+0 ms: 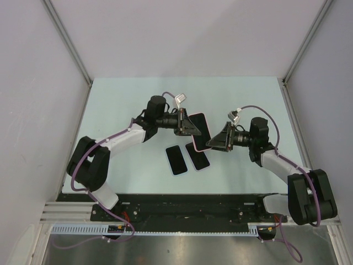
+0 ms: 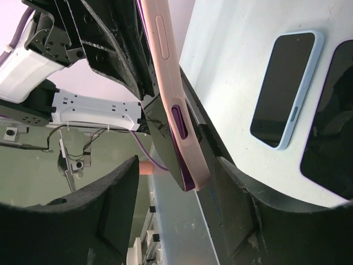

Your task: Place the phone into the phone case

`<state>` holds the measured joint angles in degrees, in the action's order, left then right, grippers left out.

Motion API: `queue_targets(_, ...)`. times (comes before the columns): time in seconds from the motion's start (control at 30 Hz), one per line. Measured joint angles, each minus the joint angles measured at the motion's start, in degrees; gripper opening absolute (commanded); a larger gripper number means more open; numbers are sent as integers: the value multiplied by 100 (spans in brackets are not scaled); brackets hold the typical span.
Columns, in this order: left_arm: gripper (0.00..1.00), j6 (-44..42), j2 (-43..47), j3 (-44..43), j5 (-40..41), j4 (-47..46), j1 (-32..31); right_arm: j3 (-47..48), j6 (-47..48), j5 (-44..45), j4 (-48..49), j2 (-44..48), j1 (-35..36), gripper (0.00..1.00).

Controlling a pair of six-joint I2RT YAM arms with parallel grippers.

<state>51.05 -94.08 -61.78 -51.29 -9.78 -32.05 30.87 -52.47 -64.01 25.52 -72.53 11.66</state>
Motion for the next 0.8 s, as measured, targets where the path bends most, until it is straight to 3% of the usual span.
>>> queue_targets(0.1, 0, 2, 0, 0, 0, -42, 0, -55, -72, -26, 125, 0, 59, 45)
queue_targets(0.17, 0, -7, 2, 0, -17, -42, 9, -81, -105, -28, 201, 0, 66, 33)
queue_targets(0.2, 0, -15, 2, -2, -24, -35, 11, -105, -131, -9, 223, 0, 66, 23)
queue_targets(0.3, 0, -269, 24, -98, -7, 247, 24, -177, -245, 26, 271, 0, 57, 6)
queue_targets(0.4, 0, -546, 35, -291, 59, 715, 33, -197, -297, 44, 332, 11, 61, 0)
queue_targets(0.53, 0, -863, 63, -570, 146, 1283, 22, -199, -317, 120, 376, 79, 79, 0)
queue_targets(0.57, 0, -911, 83, -595, 153, 1353, 20, -199, -328, 133, 374, 98, 94, 3)
queue_targets(0.67, 0, -1025, 125, -616, 146, 1462, 15, -199, -345, 186, 352, 133, 131, 33)
queue_targets(0.7, 0, -1080, 125, -619, 142, 1460, 7, -199, -358, 216, 326, 140, 138, 48)
queue_targets(0.8, 0, -1331, 127, -614, 192, 1576, -26, -199, -402, 308, 238, 179, 129, 61)
